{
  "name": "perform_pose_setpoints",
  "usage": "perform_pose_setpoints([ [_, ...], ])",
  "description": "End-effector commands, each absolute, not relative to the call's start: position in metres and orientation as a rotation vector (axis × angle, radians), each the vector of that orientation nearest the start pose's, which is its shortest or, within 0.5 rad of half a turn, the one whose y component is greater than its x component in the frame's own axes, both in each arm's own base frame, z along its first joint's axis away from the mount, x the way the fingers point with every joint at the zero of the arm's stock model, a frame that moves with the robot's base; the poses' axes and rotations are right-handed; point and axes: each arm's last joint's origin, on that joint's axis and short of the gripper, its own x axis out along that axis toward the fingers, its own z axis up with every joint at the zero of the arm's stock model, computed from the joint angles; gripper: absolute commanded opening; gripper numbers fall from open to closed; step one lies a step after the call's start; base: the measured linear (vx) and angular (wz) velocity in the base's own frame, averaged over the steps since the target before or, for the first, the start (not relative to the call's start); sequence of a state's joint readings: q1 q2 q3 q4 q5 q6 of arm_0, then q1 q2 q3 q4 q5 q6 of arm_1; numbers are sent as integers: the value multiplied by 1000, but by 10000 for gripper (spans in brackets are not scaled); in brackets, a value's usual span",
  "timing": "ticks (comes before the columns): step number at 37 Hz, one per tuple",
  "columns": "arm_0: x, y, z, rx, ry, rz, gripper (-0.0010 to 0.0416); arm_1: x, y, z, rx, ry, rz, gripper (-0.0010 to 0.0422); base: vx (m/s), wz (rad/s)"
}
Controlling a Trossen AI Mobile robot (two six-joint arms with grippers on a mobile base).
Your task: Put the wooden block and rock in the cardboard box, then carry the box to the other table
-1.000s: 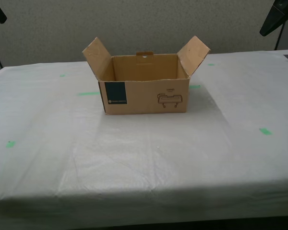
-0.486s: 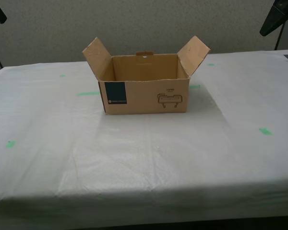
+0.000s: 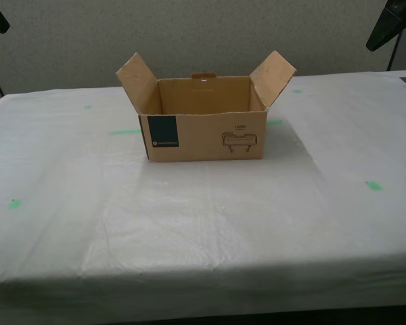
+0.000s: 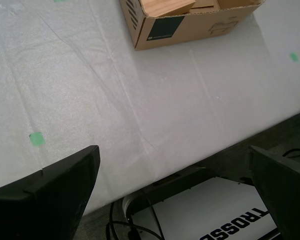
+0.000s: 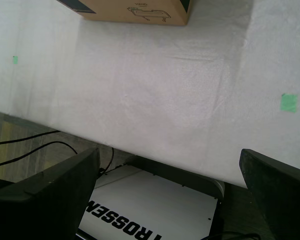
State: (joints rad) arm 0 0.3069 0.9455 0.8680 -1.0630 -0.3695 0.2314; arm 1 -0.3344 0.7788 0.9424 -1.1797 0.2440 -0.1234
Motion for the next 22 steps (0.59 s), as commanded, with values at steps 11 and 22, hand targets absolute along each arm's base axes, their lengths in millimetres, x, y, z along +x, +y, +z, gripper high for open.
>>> perform_pose_setpoints([
  [11, 144, 57, 273, 234, 1223, 463, 390, 106, -44, 307, -62, 1058, -463, 398, 0, 0],
  [22, 144, 57, 273, 234, 1223, 463, 389, 106, -44, 307, -62, 1058, -463, 398, 0, 0],
])
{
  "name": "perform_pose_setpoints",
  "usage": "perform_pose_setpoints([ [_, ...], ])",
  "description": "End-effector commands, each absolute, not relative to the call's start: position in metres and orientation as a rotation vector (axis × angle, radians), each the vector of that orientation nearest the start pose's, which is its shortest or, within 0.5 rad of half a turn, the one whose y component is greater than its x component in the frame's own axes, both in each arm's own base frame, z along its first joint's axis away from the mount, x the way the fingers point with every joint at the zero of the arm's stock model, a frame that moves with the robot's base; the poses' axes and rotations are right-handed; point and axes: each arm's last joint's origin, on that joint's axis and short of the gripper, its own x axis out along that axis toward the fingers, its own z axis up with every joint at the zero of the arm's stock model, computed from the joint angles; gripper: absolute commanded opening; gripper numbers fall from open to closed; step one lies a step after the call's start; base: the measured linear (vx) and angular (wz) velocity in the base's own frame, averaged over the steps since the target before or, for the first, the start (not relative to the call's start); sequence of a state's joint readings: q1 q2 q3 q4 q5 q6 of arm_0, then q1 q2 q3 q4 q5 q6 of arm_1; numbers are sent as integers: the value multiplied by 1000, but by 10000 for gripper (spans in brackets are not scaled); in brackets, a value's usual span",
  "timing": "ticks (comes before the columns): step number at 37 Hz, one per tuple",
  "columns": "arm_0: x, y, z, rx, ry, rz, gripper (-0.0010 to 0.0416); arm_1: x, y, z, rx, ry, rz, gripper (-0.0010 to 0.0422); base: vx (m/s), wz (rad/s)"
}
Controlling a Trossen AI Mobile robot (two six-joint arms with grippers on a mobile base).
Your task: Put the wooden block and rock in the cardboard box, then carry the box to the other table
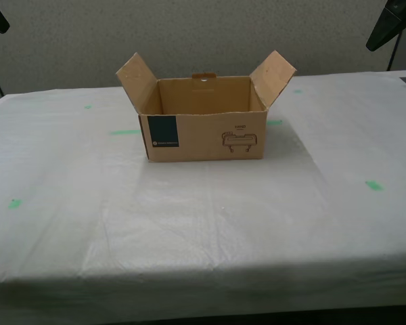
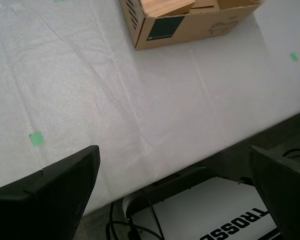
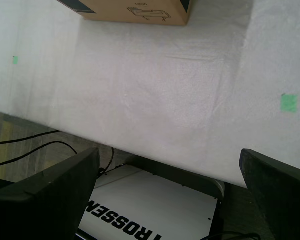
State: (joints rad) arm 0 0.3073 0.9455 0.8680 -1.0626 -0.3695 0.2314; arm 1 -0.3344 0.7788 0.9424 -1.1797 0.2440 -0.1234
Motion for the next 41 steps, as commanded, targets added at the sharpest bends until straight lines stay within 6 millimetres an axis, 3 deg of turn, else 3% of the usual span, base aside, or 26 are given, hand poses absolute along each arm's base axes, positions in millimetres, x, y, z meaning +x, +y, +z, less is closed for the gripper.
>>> perform_pose_setpoints([
  [1, 144, 57, 273, 234, 1223, 463, 389, 106, -44, 307, -62, 1058, -463, 398, 0, 0],
  [41, 144, 57, 273, 234, 1223, 463, 390, 106, -44, 307, -62, 1058, -463, 398, 0, 0],
])
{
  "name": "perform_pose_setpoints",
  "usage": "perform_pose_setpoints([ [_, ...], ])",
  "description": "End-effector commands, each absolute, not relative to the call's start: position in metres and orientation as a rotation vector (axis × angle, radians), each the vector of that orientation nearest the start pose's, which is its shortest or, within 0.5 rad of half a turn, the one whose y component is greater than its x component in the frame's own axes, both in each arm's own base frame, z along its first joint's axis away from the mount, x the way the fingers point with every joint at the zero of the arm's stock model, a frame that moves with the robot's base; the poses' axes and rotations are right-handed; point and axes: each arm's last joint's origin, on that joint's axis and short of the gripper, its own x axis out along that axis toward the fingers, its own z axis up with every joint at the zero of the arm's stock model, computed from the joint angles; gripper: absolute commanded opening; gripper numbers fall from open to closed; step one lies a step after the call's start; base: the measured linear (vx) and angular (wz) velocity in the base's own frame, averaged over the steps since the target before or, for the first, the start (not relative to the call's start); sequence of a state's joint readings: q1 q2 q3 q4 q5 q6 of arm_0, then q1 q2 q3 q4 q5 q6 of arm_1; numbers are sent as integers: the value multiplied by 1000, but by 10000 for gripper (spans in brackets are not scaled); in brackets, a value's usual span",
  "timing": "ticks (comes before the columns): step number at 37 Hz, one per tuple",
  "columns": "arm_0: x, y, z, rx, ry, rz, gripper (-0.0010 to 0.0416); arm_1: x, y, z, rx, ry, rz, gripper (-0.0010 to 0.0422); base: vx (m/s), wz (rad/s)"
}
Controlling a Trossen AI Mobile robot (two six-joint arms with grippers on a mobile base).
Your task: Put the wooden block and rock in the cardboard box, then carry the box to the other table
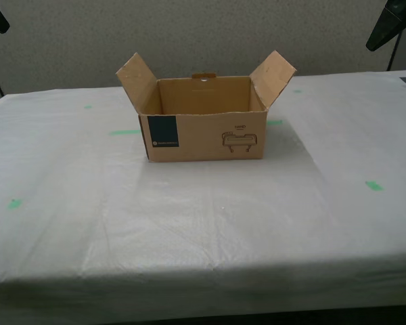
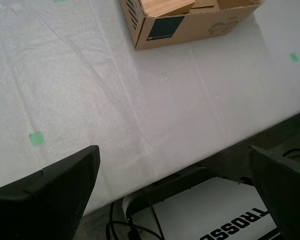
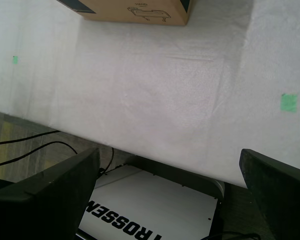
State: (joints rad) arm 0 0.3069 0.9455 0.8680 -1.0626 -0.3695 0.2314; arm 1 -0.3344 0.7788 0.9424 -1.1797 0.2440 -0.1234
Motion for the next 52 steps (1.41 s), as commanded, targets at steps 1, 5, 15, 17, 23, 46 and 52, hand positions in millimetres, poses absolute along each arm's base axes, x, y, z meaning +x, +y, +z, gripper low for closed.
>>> perform_pose_setpoints([
  [1, 144, 57, 273, 234, 1223, 463, 389, 106, -44, 307, -62, 1058, -462, 398, 0, 0],
  [5, 144, 57, 273, 234, 1224, 464, 390, 106, -44, 307, -62, 1058, -463, 398, 0, 0],
  [15, 144, 57, 273, 234, 1223, 463, 389, 106, -44, 307, -62, 1058, -463, 398, 0, 0],
  [17, 144, 57, 273, 234, 1223, 463, 390, 106, -44, 307, -62, 1058, -462, 398, 0, 0],
  [23, 144, 57, 273, 234, 1223, 463, 389, 106, -44, 307, -62, 1058, -463, 398, 0, 0],
  [46, 144, 57, 273, 234, 1223, 463, 389, 106, -44, 307, -62, 1058, -463, 398, 0, 0],
  [52, 144, 57, 273, 234, 1223, 463, 390, 106, -44, 307, -62, 1058, -463, 398, 0, 0],
])
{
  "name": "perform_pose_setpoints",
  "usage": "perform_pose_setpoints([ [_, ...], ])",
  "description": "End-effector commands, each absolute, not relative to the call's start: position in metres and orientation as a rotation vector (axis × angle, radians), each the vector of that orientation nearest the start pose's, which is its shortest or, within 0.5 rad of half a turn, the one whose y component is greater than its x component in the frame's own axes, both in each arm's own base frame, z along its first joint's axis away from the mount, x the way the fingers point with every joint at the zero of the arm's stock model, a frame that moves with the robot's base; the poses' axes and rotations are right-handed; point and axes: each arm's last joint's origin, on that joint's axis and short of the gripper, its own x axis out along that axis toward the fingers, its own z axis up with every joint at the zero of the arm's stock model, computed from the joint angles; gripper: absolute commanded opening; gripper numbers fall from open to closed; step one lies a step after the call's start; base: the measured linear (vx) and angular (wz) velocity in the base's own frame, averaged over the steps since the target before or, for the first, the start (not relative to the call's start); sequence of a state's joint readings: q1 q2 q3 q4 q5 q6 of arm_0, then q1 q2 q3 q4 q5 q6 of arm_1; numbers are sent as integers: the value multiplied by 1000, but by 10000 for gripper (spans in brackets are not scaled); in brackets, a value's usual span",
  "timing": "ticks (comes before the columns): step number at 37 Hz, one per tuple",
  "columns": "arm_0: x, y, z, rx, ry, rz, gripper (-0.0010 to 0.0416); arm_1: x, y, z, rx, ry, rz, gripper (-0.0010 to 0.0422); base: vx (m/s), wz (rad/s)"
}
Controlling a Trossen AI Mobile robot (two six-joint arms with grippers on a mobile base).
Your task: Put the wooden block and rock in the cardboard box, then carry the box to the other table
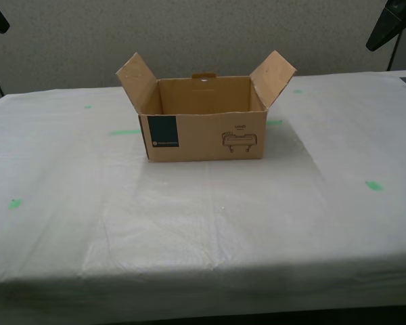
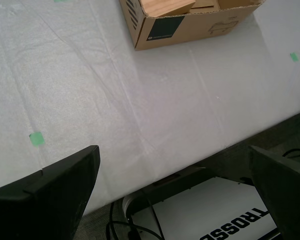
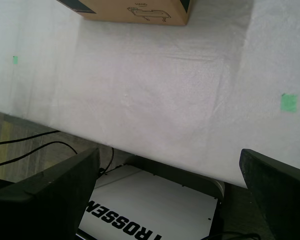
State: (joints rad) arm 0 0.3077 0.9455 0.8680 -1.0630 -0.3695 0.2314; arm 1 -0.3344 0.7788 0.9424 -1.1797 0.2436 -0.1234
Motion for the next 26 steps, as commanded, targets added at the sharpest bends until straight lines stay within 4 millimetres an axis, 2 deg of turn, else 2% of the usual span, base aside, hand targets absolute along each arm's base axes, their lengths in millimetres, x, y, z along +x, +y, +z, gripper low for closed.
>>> perform_pose_setpoints([
  [1, 144, 57, 273, 234, 1223, 463, 389, 106, -44, 307, -62, 1058, -463, 398, 0, 0],
  [26, 144, 57, 273, 234, 1223, 463, 390, 106, -44, 307, -62, 1058, -463, 398, 0, 0],
])
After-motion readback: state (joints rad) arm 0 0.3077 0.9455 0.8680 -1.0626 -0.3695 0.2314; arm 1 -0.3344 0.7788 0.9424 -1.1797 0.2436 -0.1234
